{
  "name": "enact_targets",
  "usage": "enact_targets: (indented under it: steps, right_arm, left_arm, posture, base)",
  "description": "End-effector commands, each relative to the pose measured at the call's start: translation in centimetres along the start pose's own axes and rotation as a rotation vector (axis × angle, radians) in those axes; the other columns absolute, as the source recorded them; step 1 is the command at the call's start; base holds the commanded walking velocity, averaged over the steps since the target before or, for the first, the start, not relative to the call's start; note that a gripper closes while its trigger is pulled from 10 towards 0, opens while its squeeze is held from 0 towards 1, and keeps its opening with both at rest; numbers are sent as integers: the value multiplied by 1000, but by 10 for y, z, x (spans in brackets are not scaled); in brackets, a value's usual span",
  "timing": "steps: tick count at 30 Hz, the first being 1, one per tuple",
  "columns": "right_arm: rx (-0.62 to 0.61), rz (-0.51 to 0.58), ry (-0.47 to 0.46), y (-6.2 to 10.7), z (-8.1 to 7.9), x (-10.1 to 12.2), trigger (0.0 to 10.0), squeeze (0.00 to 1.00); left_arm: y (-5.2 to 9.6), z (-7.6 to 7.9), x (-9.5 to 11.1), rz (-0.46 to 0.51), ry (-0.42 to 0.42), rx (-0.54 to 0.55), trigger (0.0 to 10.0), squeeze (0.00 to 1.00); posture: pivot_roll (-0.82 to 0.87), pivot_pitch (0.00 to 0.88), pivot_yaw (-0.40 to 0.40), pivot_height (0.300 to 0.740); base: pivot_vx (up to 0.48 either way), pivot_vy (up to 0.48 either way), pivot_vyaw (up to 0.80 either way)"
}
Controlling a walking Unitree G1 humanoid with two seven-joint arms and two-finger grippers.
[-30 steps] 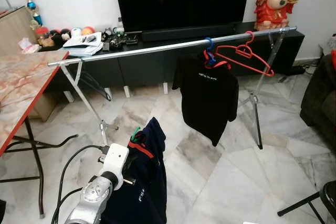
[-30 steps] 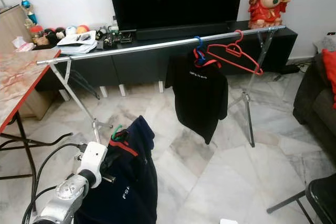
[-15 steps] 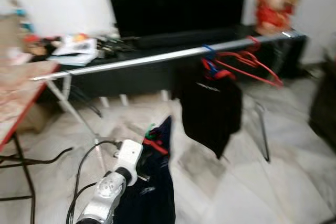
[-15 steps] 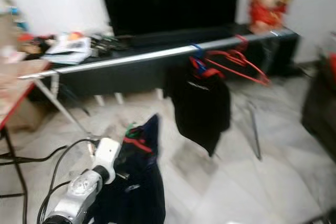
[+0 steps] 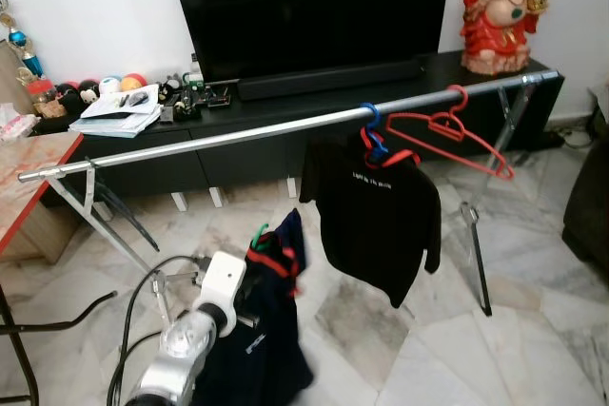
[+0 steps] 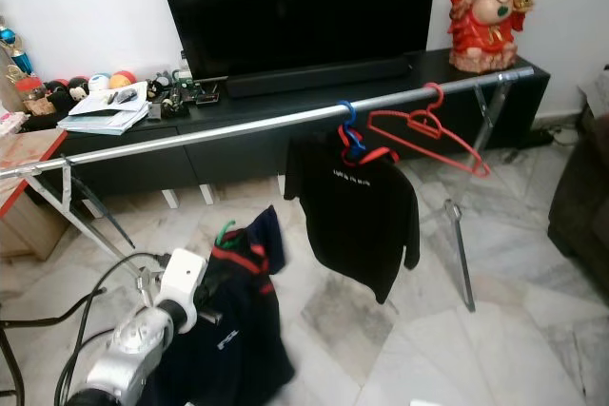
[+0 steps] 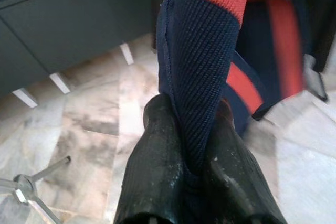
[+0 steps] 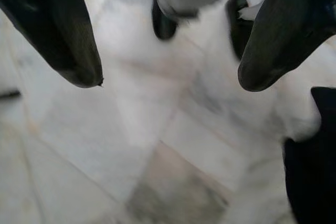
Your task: Hang hanger
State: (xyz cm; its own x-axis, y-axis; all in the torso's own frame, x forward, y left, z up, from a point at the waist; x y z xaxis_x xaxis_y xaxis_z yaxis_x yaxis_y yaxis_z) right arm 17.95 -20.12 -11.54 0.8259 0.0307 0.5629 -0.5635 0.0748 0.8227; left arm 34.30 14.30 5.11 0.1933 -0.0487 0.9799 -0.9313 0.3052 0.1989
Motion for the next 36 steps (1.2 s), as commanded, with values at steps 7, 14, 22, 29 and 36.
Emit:
enact_targets:
  steps: [7,14,22,29,36]
  right_arm:
    - [60,21,-2,-2,-18,8,10000,0]
    - [76,22,-4,-3,-21,10,10000,0]
    - [86,13,-7,-2,-23,8,10000,0]
    - [83,2,-13,-2,-23,4,10000,0]
    - [79,-21,-10,0,-20,-5,10000,0]
  left_arm:
    - [3,-23,8,17,4,68,10000,0]
    - [3,-26,10,18,9,76,10000,0]
    - [5,-23,7,11,30,47,10000,0]
    - [4,-4,10,-17,-46,-133,10000,0]
    - [-8,-2,32,15,-91,-169,10000,0]
  posture:
    - [-65,0,82,740]
    - [-62,0,82,740]
    - [-53,9,83,740]
    - [-49,16,90,740]
    - [-45,21,88,740]
  base:
    - [398,0,0]
    - [365,0,0]
    - [162,0,0]
    - [0,0,0]
    - [0,0,0]
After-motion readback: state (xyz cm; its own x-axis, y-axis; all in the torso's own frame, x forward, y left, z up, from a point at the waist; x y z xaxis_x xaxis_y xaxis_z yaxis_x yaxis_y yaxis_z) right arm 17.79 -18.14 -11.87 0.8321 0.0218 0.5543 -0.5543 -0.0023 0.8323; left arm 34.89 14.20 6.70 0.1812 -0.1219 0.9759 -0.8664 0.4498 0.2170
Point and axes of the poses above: a point about 5 cm out from each wrist's last joint towards the gripper, its own y axis pointing back from the gripper into the wrist, its own x axis along the axis of the wrist's last joint, z = x × y, the point moved 3 cm from there along -y, pointing out of the wrist towards the gripper, and after that the axes turned 8 degrees about y, right-handed, at the moved point
